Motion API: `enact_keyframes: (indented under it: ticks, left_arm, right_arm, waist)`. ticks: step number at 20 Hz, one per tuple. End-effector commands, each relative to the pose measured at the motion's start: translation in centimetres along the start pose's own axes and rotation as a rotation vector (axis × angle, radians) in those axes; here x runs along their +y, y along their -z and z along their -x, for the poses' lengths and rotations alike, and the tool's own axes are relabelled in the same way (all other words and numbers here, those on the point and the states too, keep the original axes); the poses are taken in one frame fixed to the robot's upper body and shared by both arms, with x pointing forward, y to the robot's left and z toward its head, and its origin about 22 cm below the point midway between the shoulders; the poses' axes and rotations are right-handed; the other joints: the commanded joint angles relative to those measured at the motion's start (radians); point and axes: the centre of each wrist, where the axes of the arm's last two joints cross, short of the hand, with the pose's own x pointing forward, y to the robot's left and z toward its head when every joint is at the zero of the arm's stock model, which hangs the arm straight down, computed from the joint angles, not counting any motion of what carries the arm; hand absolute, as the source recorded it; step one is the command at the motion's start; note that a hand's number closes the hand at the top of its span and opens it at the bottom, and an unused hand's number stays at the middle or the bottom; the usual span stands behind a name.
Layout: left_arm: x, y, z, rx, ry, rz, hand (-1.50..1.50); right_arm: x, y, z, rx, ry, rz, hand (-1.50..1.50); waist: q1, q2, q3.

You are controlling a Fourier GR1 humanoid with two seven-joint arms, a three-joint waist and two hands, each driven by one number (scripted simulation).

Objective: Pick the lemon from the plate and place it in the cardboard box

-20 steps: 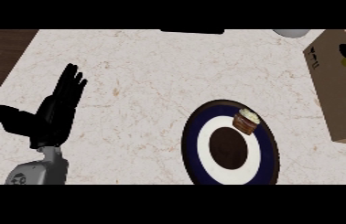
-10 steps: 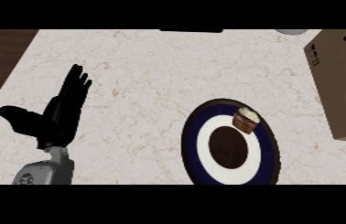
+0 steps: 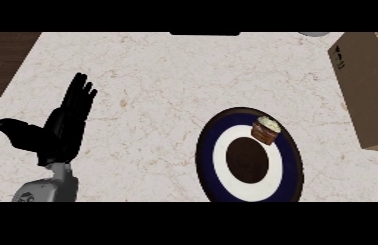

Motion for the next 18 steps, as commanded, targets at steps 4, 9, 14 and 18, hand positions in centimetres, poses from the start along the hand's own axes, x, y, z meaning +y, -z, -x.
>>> enact_keyframes:
  ticks: [4, 9, 14, 18]
  left_arm:
    - [1.1, 0.1, -0.1, 0.028, -0.011, 0.001, 0.00]
    - [2.6, -0.5, 0.6, 0.010, -0.007, -0.016, 0.00]
    - [0.2, 0.1, -0.6, 0.018, 0.013, 0.004, 0.00]
    - [0.7, -0.1, -0.4, 0.018, -0.014, -0.003, 0.00]
  right_arm:
    - [-4.4, 1.0, 2.3, 0.000, 0.281, 0.040, -1.50]
    - [-6.8, 0.0, 6.9, 0.026, 0.308, 0.131, -1.50]
    - [-6.8, -1.3, 9.2, 0.005, 0.319, 0.142, -1.50]
    - [-9.4, -2.5, 12.5, 0.023, 0.301, 0.155, -1.50]
  waist:
    - [-0.015, -0.005, -0.002]
    - [-0.010, -0.002, -0.002]
    - [-0.010, -0.003, -0.002]
    - [-0.014, -0.005, -0.002]
